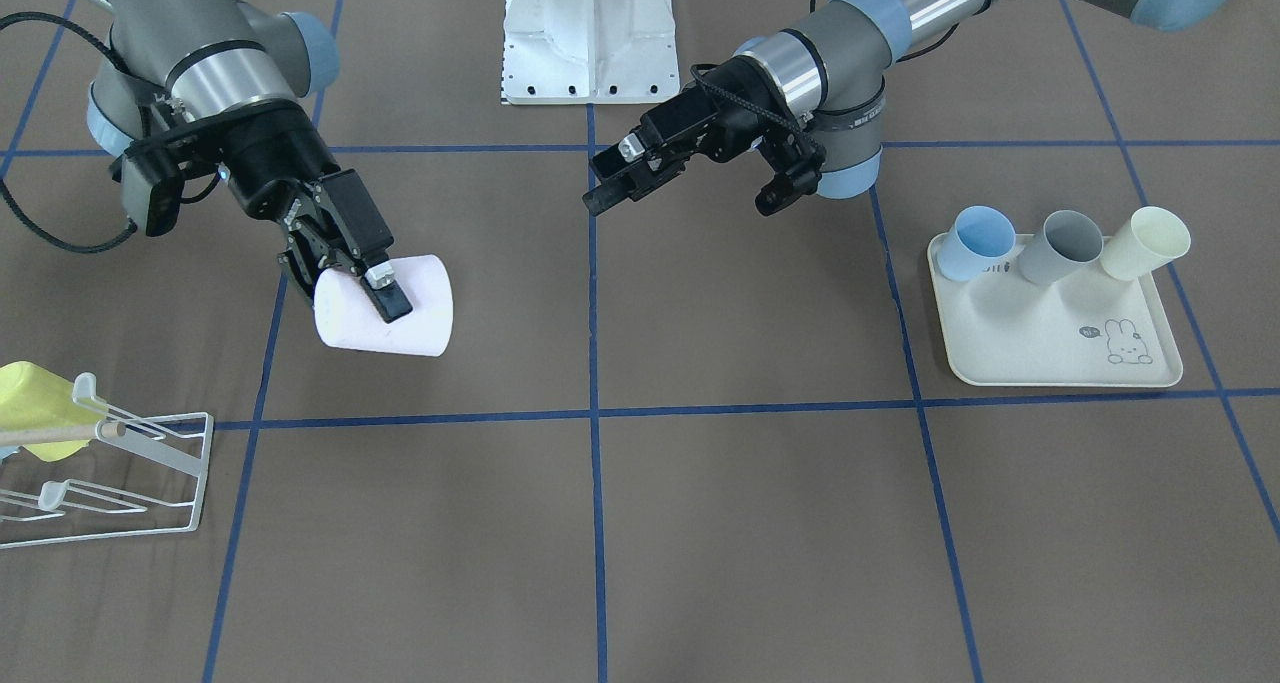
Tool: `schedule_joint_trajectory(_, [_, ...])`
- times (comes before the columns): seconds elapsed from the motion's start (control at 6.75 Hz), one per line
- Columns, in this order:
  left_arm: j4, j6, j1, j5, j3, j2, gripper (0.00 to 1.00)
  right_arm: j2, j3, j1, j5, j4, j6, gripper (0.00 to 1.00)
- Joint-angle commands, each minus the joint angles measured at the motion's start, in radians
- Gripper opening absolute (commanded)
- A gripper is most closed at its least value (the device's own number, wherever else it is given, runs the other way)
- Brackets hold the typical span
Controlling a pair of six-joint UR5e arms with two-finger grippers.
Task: Transfer IKEA cup to right arm and place on rack
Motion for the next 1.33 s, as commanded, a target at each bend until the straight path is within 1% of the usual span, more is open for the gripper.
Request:
schedule_joint_trajectory(0.0, [0.219,0.092,-0.083,-0.132,-0.106,0.039,1.0,-0.103,-0.003,0.042,-0.039,-0.046,-0.157,0.0])
schedule_joint_trajectory(0.15, [0.281,0.169,-0.113,-0.18,-0.169,0.091,1.0,-0.106,0.005,0.044,-0.126,-0.15,-0.232,0.0])
schedule_joint_trajectory(0.3, [0.312,0.216,-0.157,-0.241,-0.201,0.135,1.0,-0.111,0.014,0.044,-0.21,-0.247,-0.292,0.0])
schedule_joint_trajectory(0.44, [0.313,0.23,-0.203,-0.302,-0.21,0.172,1.0,-0.121,0.026,0.042,-0.311,-0.36,-0.329,0.0])
schedule_joint_trajectory(0.59, [0.313,0.233,-0.249,-0.361,-0.212,0.194,1.0,-0.158,0.034,0.038,-0.393,-0.412,-0.384,0.0])
schedule_joint_trajectory(0.74, [0.313,0.263,-0.265,-0.389,-0.214,0.211,1.0,-0.222,0.078,0.038,-0.398,-0.412,-0.411,0.0])
schedule_joint_trajectory(0.89, [0.313,0.271,-0.265,-0.389,-0.217,0.214,1.0,-0.291,0.106,0.038,-0.4,-0.412,-0.428,0.0])
schedule_joint_trajectory(1.19, [0.312,0.271,-0.265,-0.389,-0.217,0.22,1.0,-0.35,0.114,0.038,-0.401,-0.412,-0.429,0.0])
